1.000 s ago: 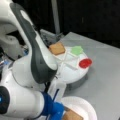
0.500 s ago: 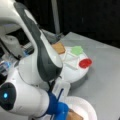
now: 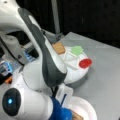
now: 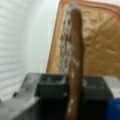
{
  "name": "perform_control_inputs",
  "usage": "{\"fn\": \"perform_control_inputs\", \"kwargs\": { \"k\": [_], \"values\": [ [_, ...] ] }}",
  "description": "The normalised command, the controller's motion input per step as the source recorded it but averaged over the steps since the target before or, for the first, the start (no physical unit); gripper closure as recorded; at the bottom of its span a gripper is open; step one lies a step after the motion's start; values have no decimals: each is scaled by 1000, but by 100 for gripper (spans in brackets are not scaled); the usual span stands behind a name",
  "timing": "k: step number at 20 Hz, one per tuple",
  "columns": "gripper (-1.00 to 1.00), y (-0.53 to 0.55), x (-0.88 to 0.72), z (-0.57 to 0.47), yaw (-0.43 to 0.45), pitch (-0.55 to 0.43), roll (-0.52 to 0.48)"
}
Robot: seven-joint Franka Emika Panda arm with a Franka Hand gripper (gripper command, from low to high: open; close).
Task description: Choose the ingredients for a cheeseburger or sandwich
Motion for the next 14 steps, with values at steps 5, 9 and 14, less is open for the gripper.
{"fn": "perform_control_inputs", "kwargs": {
  "k": [5,9,14],
  "values": [
    [100,-253,290,-26,248,56,100],
    [100,-151,208,2,221,77,121],
    [100,-122,178,20,223,76,131]
  ]
}}
